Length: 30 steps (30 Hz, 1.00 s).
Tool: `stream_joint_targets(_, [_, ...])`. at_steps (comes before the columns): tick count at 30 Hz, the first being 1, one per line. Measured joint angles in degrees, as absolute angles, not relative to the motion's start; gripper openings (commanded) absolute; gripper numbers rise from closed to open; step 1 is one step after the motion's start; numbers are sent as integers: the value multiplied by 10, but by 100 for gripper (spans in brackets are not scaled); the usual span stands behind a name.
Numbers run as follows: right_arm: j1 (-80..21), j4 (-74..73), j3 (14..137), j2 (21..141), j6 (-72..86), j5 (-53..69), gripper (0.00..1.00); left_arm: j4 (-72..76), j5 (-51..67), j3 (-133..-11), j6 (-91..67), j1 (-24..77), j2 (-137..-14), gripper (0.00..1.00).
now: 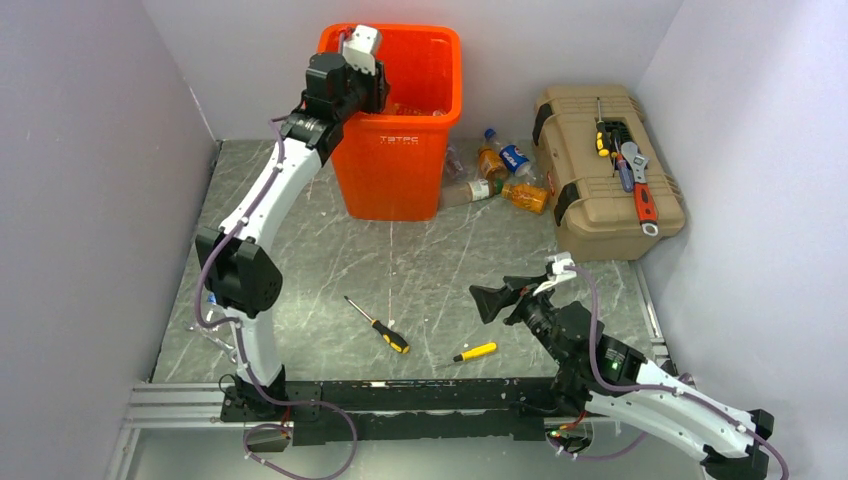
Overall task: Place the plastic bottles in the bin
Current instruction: Place the plastic bottle in the trash bin, then move the plastic bottle to the center of the board.
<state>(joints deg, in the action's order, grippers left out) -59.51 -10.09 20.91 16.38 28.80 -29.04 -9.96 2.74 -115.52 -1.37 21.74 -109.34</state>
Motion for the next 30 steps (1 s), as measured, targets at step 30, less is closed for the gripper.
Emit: stream_joint_targets(30, [-568,-139,330,382,322,-460,100,-25,1,-755,-31,222,-491,99])
